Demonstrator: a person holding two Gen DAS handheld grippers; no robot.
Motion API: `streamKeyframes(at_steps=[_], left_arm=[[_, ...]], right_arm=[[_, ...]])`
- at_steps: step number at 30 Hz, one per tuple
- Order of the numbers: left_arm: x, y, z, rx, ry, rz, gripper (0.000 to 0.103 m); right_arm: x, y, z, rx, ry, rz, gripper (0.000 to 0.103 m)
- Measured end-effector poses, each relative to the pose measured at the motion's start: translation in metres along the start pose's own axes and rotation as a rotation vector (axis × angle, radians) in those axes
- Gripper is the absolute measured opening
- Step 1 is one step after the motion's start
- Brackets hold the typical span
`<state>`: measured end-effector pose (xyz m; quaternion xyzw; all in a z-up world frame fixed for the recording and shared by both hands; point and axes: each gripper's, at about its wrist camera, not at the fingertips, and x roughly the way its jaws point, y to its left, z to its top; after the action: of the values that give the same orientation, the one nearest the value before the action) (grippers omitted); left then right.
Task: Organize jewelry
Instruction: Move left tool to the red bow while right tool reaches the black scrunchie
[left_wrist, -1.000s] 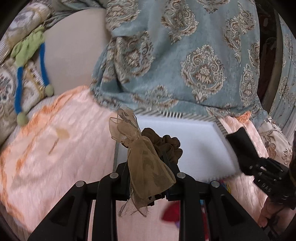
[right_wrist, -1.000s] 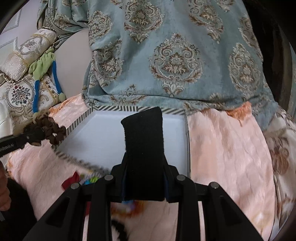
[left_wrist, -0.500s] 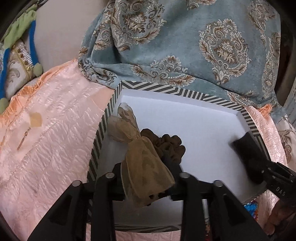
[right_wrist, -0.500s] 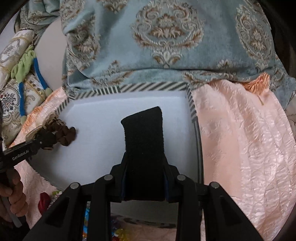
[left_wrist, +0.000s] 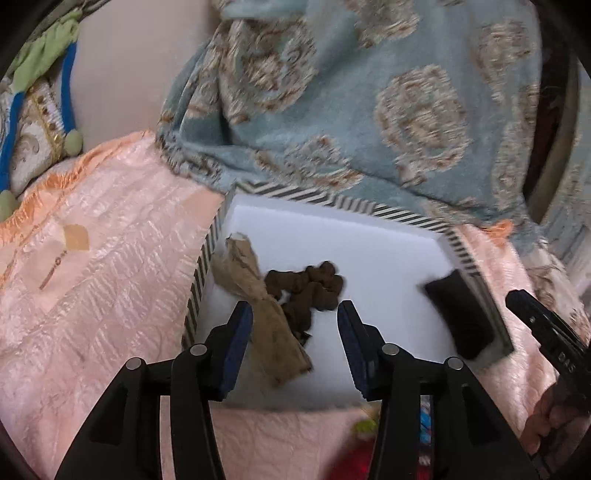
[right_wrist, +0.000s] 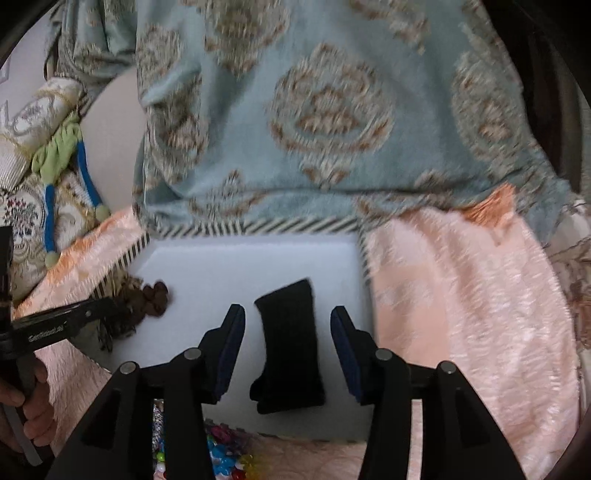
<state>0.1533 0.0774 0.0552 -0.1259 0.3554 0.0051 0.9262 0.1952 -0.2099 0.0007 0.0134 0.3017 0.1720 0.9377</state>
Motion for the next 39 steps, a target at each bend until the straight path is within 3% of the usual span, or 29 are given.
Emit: streamKeyframes(at_steps=[3,8,13,23,25,29,39], left_arm=[[-0.023,-0.008,-0.013,0.028,-0.012,-0.061,0.031],[-0.044,-0.029,-0.058,0.062,0.089,-0.187,0.031],[-0.061,-0.054,-0.083,0.129,0.071,-0.194,0.031],[-0.025,-0.063,-0.092,0.152,0.153,-0.18,0.031],[-0.021,-0.064,-0.094,0.165,0.156,-0.158,0.025],[-0.026,-0.062,-0.093,0.165,0.139,-0.176,0.0],[-0.065,-0.03,-0.075,0.088,0.021,-0.145,0.0]], right_arm=[[-0.029,-0.006,-0.008,0.034,-0.027,-0.014,0.051],[-0.067,-0.006,-0.038,0.047,0.012,-0.031,0.051],[-0.081,-0.001,-0.069,0.086,0.077,-0.019,0.051],[-0.096,0.019,-0.1,0.073,0.129,0.009,0.051],[-0.096,0.019,-0.105,0.087,0.151,0.02,0.051],[-0.096,0.013,-0.115,0.149,0.195,0.064,0.051],[-0.092,0.01,-0.116,0.161,0.211,0.062,0.051]])
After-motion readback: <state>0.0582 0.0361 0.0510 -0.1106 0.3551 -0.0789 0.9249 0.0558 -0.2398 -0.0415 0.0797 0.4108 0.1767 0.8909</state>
